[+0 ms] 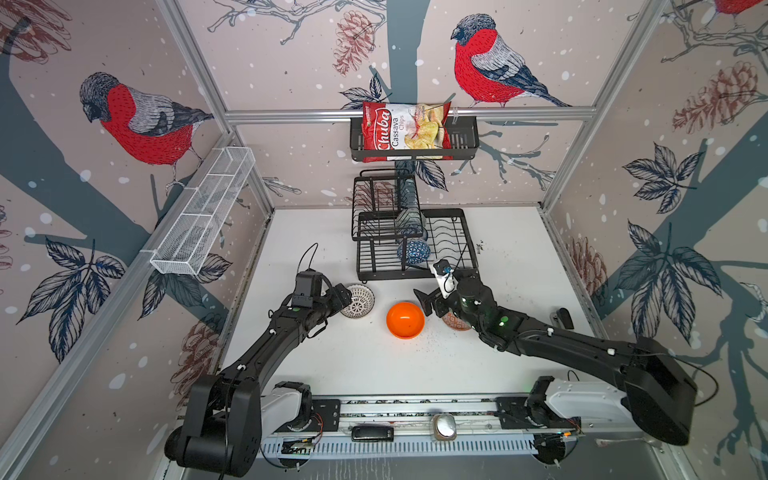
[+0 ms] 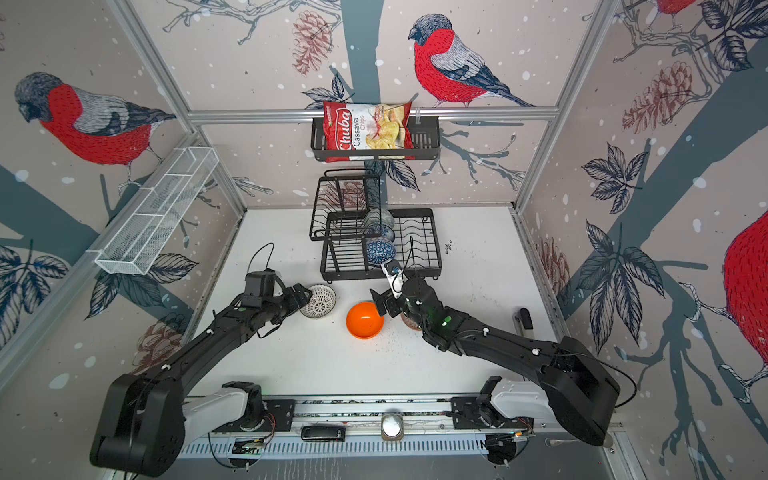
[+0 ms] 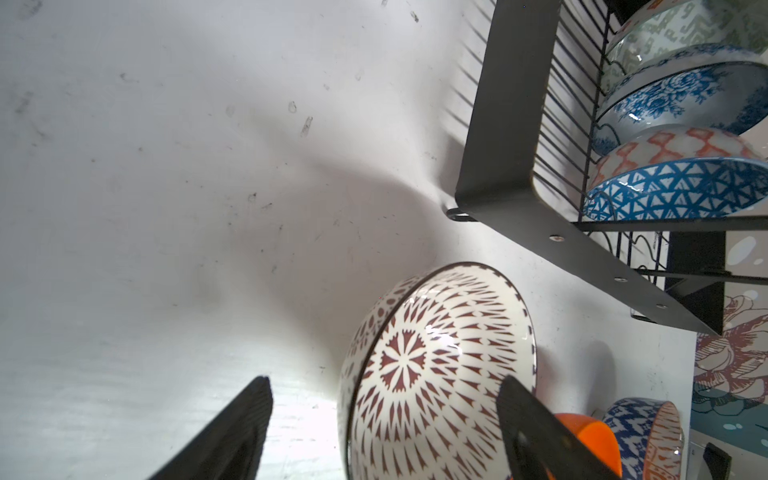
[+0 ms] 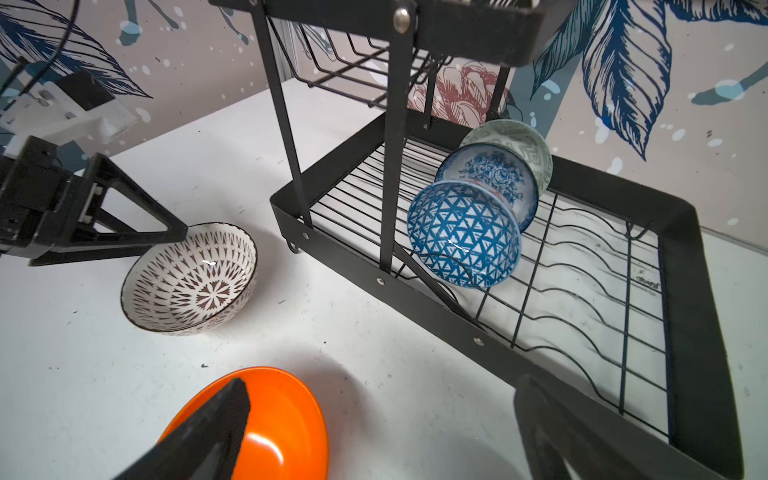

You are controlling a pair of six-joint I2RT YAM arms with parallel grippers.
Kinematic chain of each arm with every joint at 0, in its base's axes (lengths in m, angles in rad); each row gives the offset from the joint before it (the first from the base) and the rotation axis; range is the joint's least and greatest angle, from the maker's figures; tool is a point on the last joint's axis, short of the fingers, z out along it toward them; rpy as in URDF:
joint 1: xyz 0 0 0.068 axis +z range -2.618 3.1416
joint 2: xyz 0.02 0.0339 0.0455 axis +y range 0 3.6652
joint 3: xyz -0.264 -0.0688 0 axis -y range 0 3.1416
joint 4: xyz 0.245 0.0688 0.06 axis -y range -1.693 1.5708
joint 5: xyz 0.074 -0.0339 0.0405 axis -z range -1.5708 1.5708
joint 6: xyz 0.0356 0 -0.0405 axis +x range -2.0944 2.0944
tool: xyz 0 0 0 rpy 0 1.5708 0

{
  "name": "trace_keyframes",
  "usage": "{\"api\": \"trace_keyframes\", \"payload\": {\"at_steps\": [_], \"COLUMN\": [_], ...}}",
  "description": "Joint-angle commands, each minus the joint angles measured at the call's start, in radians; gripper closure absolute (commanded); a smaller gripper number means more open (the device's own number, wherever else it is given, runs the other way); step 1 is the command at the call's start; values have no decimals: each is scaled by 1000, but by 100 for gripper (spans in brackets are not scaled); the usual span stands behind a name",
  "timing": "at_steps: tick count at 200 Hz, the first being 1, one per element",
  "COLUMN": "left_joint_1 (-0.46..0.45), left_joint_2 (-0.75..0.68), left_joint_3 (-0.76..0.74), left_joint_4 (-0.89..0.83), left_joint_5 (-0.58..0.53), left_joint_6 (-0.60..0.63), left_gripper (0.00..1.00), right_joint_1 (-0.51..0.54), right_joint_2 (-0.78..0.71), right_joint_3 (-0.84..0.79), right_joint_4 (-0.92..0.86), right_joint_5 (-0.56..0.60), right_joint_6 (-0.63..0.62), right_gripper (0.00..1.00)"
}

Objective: Load the bowls into the dish rack
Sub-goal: 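Grasp the white mesh bowl's rim with the left gripper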

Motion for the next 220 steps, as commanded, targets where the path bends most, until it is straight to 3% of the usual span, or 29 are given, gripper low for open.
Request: {"api": "trace_keyframes", "payload": {"at_steps": [1, 27, 78, 112, 159, 204, 220], "left_joint_1": [-11, -48, -61, -71, -78, -79, -78], "left_joint_2": [16, 11, 25, 29, 69, 56, 43], "left_joint_3": [3, 5, -13, -30, -19, -14, -12], "left_joint_4": [7, 2, 20, 27, 37, 33, 29], "left_joint_5": [-24, -71, -102, -113, -93, -102, -111], "left_joint_6": [7, 10, 19, 25, 38, 36, 37], "left_gripper": [18, 21, 48, 56, 86, 100, 100], "right_joint_1": [-1, -4, -22, -50, -99, -119, -120], "right_joint_2": [30, 9, -25, -37, -35, -18, -14], "right_joint_3": [16, -8, -28, -37, -36, -21, -18], "right_joint_4": [23, 42, 49, 53, 48, 37, 33], "right_joint_5": [-17, -8, -2, -17, -67, -93, -93], "right_joint_6": [6, 24, 49, 74, 104, 114, 113], "right_gripper": [0, 0, 0, 0, 0, 0, 0]}}
